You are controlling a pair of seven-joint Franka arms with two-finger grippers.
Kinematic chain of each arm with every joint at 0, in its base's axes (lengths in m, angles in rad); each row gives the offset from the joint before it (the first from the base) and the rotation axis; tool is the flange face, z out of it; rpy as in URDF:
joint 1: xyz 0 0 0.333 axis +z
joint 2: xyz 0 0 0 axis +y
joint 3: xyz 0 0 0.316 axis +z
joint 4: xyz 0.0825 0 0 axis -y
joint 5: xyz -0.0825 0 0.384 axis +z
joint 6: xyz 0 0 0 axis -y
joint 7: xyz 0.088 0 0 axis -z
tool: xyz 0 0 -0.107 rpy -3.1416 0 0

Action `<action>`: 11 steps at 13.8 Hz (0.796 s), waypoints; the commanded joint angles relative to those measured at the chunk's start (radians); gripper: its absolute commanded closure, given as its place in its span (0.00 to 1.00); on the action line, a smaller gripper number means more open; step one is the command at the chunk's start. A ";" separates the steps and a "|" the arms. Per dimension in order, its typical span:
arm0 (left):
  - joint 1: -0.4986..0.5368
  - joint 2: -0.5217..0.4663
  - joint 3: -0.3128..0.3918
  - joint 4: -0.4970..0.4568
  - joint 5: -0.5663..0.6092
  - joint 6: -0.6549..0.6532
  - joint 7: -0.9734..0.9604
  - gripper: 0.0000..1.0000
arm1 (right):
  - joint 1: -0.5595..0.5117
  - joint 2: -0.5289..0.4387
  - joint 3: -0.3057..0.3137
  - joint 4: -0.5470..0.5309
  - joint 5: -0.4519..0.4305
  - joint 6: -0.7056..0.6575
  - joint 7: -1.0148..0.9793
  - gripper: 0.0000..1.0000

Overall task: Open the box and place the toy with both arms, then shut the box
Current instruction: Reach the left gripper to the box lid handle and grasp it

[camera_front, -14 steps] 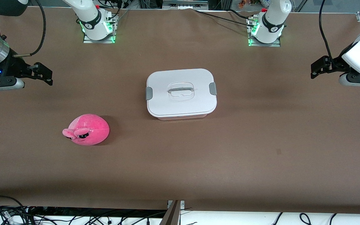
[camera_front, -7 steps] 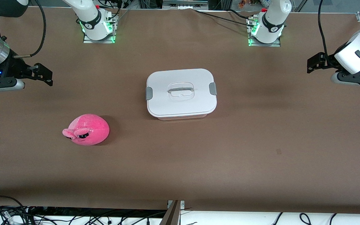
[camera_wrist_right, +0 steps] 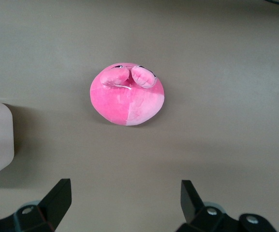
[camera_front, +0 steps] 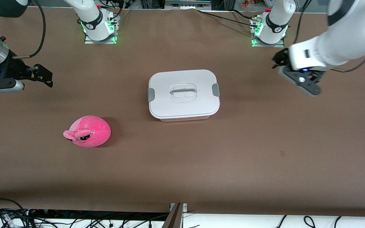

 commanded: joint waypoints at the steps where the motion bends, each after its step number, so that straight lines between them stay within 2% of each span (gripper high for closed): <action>1: -0.009 0.065 -0.122 0.020 -0.015 0.102 0.038 0.00 | -0.001 0.003 -0.003 0.023 0.011 -0.022 -0.018 0.00; 3: -0.038 0.123 -0.198 0.020 -0.004 0.235 0.044 0.00 | -0.003 0.003 -0.003 0.023 0.013 -0.024 -0.016 0.00; 4: -0.069 0.152 -0.212 0.017 0.001 0.304 0.050 0.00 | -0.003 0.001 -0.003 0.023 0.012 -0.024 -0.016 0.00; 6: -0.150 0.214 -0.210 0.014 0.023 0.407 0.058 0.00 | -0.001 0.001 -0.003 0.023 0.011 -0.024 -0.018 0.00; 7: -0.188 0.240 -0.212 0.013 0.074 0.446 0.058 0.00 | -0.001 0.003 -0.003 0.023 0.013 -0.022 -0.018 0.00; 11: -0.294 0.332 -0.210 0.004 0.189 0.523 0.058 0.00 | 0.000 0.001 -0.003 0.022 0.015 -0.040 -0.014 0.00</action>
